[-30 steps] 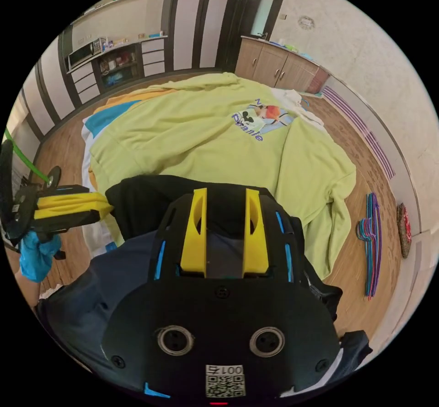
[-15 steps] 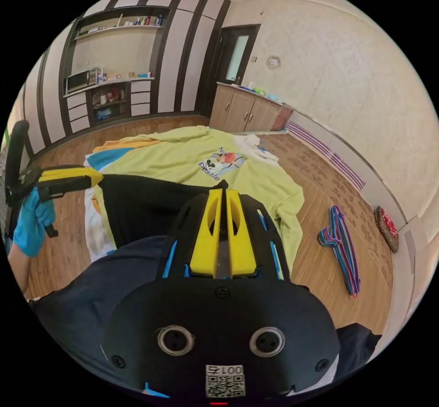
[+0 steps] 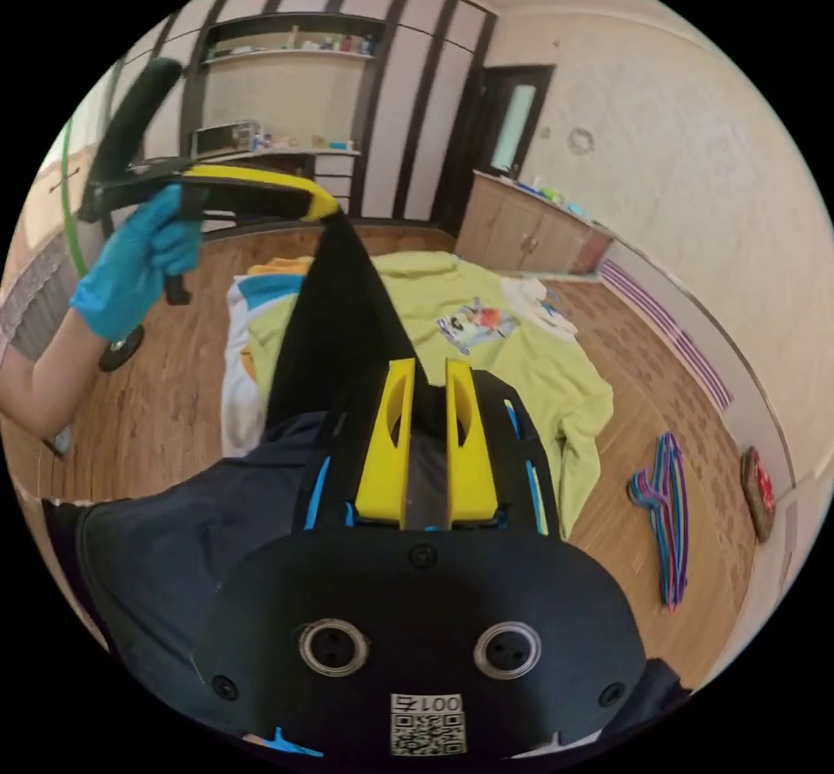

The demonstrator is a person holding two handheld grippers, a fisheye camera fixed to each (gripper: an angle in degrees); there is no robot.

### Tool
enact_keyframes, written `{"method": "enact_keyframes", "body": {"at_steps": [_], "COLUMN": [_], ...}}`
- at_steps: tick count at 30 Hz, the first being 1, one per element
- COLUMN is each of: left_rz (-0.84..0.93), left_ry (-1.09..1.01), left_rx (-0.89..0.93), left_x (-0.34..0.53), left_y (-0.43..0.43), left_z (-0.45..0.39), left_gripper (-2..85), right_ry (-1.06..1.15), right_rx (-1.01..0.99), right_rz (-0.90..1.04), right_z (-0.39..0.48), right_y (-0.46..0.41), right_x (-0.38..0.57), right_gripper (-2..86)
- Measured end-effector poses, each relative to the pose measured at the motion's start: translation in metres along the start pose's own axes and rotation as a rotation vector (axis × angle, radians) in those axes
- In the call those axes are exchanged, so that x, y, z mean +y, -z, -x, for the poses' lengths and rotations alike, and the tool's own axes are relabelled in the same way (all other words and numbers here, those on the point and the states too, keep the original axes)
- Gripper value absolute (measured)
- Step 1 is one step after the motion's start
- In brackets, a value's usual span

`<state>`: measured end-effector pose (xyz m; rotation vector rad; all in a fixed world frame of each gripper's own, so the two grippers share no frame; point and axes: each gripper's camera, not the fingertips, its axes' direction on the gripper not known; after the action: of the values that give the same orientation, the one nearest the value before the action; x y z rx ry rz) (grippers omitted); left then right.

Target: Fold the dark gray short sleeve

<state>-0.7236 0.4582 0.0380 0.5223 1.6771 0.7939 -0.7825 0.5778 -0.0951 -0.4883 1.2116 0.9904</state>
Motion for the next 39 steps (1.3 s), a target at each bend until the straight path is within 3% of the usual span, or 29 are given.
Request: {"method": "enact_keyframes", "body": {"at_steps": [3, 8, 15, 23, 31, 36, 39], "left_rz": [0.010, 0.003, 0.022, 0.084, 0.327, 0.427, 0.465], "left_ry": [-0.027, -0.069, -0.150, -0.098, -0.062, -0.054, -0.050], "left_rx": [0.019, 0.081, 0.151, 0.199, 0.366, 0.354, 0.302], "left_x": [-0.003, -0.007, -0.005, 0.024, 0.071, 0.089, 0.094], "left_y": [0.001, 0.008, 0.011, -0.020, -0.093, -0.118, -0.127], "left_z": [-0.004, -0.013, -0.020, -0.018, -0.031, -0.047, -0.054], "left_gripper": [-1.7, -1.6, -1.5, 0.7, 7.9, 7.5, 5.6], "right_ry": [0.042, 0.106, 0.095, 0.110, 0.135, 0.113, 0.059], "right_rx": [-0.055, -0.091, -0.248, -0.161, -0.173, -0.158, -0.192], "right_rz": [-0.088, -0.052, -0.051, -0.028, 0.180, 0.392, 0.369], "right_z": [0.017, 0.029, 0.021, 0.024, 0.029, 0.030, 0.028], "right_y": [0.019, 0.011, 0.005, 0.029, 0.038, 0.020, 0.023], "right_x": [-0.015, -0.040, -0.043, 0.004, 0.078, 0.111, 0.110], "right_gripper": [10.4, 11.8, 2.4, 1.0, 1.2, 2.2, 3.2]}}
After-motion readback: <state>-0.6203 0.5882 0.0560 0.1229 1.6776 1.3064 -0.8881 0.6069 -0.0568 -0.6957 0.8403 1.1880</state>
